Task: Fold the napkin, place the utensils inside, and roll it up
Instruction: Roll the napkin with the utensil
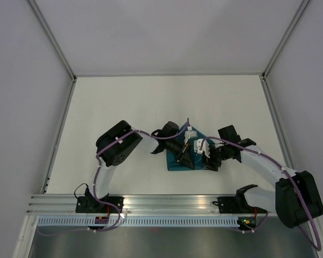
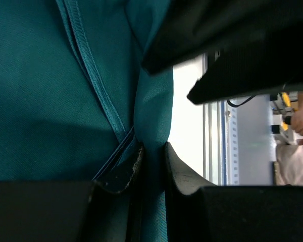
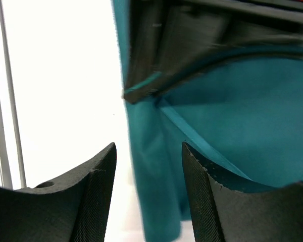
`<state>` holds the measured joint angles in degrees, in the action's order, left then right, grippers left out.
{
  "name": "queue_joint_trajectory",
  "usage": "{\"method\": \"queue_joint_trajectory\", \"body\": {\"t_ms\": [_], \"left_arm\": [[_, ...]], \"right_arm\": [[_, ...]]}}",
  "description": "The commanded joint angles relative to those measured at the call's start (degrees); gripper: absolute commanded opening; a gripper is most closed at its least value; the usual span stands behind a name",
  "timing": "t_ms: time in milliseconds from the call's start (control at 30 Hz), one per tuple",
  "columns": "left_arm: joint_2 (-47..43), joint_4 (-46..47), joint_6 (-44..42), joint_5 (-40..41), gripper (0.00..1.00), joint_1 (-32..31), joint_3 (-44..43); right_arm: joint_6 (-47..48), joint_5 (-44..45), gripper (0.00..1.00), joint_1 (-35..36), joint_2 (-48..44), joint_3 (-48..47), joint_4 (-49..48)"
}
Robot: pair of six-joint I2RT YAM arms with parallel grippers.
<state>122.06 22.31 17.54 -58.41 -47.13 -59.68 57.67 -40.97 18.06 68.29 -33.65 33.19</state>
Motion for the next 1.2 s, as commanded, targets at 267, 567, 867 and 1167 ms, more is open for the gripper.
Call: {"method": "queue_joint_trajectory", "body": {"t_ms": [267,567,867,1167], "left_arm": [[5.8,-5.1,4.6,2.7,0.02,1.9,0.9],[6.5,-5.2,4.7,2.3,0.02,2.0,0.4],[4.9,-4.4,5.0,3.7,0.11,2.0,1.1],[-1.8,-0.7,7.1,7.3,0.36,2.2,3.5]], "right_arm": [[-5.2,7.0,0.58,10.8,-3.8,5.8,-11.0],[-8.4,11.3,0.5,16.3,-2.4,8.0,-17.5],[-9.7,13.5,0.36,18.1,1.4,8.2,-19.9],[-10.4,13.0,0.17,18.1,3.0,8.6,-19.2]]}}
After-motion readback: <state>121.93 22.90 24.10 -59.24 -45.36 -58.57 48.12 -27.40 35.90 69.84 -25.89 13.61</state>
